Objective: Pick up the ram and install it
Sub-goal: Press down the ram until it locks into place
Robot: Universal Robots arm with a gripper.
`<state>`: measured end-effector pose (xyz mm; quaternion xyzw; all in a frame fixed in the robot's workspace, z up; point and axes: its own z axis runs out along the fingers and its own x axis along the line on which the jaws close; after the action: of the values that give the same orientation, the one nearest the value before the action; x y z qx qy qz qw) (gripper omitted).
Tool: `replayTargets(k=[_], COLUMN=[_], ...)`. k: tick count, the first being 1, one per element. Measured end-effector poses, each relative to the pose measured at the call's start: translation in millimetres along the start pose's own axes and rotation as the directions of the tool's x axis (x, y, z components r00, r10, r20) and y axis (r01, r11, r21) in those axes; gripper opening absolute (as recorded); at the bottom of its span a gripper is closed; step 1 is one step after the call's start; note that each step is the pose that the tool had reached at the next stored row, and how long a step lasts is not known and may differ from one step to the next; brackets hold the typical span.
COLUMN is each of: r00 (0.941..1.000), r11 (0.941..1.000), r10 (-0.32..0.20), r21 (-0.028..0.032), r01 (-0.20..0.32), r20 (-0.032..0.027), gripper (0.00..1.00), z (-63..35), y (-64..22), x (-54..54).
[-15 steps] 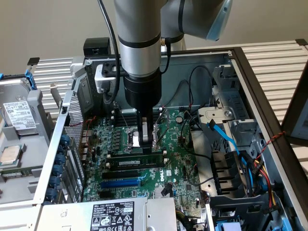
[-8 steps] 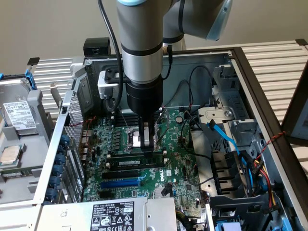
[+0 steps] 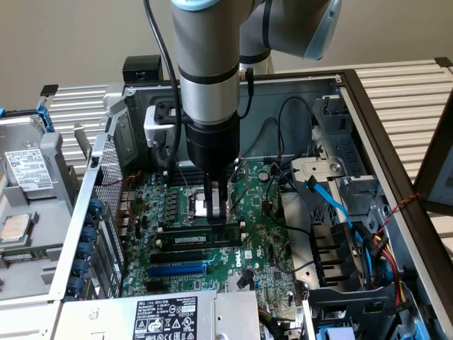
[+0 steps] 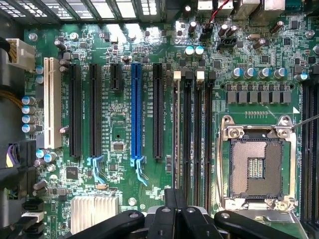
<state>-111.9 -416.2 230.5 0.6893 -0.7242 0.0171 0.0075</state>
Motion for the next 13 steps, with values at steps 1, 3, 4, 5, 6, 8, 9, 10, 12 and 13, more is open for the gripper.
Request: replayTargets(k=[1,3,4,5,6,8,9,10,12,13], r00=[1.0,1.0,1.0,1.0,1.0,1.0,1.0,1.0,1.0,1.0], r11=[1.0,1.0,1.0,1.0,1.0,1.0,1.0,1.0,1.0,1.0], r10=[0.0,0.0,0.0,0.0,0.0,0.0,0.0,0.0,0.0,0.0], r21=[-0.0001,-0.0004,-0.0002,-0.0001,-0.0001,0.0001,0.0001,-0.0002,0.0,-0.0001], r01=[0.0,0.0,0.0,0.0,0.0,0.0,0.0,0.0,0.0,0.0], r20=[-0.0002,-0.0007,-0.0003,-0.0001,-0.0001,0.004,0.0037,0.0031,0.0035,0.0034], gripper=[0.1,0.1,0.1,0.1,0.1,0.1,0.1,0.1,0.1,0.1], z=[0.5,1.5,2.1,2.7,2.7,0.2,-3.8,-9.0,-12.5,-12.6], y=[0.0,0.0,0.0,0.0,0.0,0.1,0.0,-0.1,3.4,7.2], x=[0.0,0.1,0.0,-0.1,-0.1,0.2,0.7,1.3,1.6,1.7])
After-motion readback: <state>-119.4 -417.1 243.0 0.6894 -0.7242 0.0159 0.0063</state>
